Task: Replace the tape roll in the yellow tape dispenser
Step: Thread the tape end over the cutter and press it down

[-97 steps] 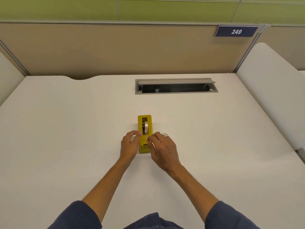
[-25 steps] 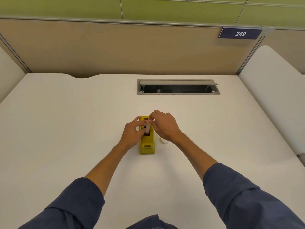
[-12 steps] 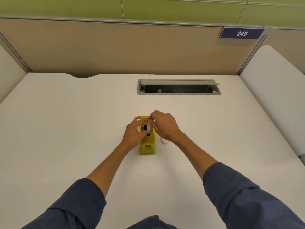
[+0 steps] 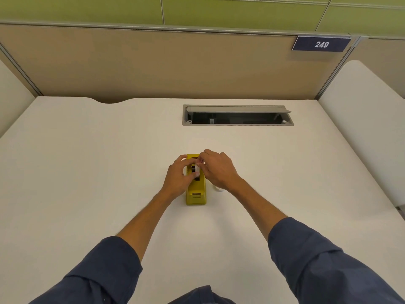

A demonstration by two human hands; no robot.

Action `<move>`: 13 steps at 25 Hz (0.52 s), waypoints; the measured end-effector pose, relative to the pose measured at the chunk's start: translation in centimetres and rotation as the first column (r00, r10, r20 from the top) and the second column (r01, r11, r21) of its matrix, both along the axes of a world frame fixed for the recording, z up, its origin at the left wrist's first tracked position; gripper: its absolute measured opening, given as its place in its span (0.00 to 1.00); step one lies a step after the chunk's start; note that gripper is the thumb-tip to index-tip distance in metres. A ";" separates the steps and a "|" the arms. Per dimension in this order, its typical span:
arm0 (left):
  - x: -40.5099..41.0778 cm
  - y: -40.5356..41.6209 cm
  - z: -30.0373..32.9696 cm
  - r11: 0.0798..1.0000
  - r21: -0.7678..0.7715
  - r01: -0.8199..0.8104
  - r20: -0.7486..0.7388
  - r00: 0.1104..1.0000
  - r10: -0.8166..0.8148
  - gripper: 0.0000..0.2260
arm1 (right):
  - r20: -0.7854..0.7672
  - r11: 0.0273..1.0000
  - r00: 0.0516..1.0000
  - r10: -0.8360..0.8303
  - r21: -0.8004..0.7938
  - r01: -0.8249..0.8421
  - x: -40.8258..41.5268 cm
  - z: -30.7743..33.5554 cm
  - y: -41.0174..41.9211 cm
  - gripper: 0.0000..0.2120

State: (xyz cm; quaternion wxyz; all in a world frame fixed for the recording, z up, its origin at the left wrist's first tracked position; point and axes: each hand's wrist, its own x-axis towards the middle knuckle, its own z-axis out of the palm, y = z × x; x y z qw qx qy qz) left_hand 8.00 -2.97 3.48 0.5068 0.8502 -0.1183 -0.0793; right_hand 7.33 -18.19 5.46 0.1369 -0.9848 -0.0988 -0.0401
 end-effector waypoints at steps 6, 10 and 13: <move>0.5 -0.3 0.1 0.996 0.082 -0.031 -0.032 0.999 0.034 0.13 | 0.007 1.000 1.000 -0.003 -0.005 0.003 0.1 -0.4 0.0 0.10; 0.5 -0.2 -0.1 0.997 0.067 -0.044 -0.057 0.997 0.048 0.13 | 0.019 1.000 1.000 -0.008 -0.011 0.008 0.1 -0.6 -0.1 0.10; 0.5 -0.2 -0.2 0.998 0.040 -0.049 -0.070 0.996 0.052 0.12 | 0.018 1.000 1.000 -0.004 -0.007 0.004 0.0 -0.8 -0.1 0.10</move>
